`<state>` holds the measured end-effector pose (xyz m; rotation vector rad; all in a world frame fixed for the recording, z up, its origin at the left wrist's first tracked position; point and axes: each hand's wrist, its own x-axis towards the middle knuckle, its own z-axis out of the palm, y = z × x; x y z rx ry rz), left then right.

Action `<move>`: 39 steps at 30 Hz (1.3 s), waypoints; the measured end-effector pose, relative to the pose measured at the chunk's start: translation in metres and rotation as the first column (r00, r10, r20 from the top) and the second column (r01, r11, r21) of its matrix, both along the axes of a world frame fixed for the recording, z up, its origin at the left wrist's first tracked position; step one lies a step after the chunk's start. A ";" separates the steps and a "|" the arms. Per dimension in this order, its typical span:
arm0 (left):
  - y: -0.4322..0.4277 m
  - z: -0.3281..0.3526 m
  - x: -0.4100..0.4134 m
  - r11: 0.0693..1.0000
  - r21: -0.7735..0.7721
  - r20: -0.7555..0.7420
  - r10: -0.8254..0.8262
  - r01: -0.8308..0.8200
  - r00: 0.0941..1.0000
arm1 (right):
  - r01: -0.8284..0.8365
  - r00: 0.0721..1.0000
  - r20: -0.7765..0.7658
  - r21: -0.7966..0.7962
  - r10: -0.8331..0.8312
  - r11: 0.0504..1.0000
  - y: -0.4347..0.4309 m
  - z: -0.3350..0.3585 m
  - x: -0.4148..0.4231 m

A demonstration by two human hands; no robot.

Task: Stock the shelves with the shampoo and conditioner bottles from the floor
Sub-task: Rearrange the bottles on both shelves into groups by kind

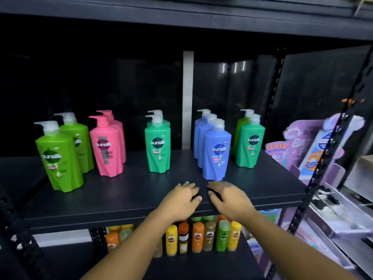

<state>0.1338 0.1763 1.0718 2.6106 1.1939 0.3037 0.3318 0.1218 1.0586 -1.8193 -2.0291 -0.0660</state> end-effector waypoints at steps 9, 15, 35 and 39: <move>-0.017 0.003 0.092 0.974 0.001 0.049 -0.228 0.228 0.972 | 0.199 0.979 -0.004 -0.145 -0.201 0.969 -0.024 0.000 0.112; -0.002 0.009 0.127 0.973 -0.027 0.001 -0.230 0.230 0.973 | 0.354 0.926 -0.007 -0.335 -0.378 0.873 0.012 0.011 0.144; 0.005 -0.010 0.134 0.989 0.051 -0.087 -0.132 0.137 0.987 | 0.268 0.570 -0.796 -0.053 -0.203 0.962 0.088 0.007 0.182; 0.002 -0.011 0.135 0.988 0.077 -0.096 -0.123 0.131 0.988 | 0.277 0.664 -0.729 0.034 -0.166 0.960 0.082 0.009 0.183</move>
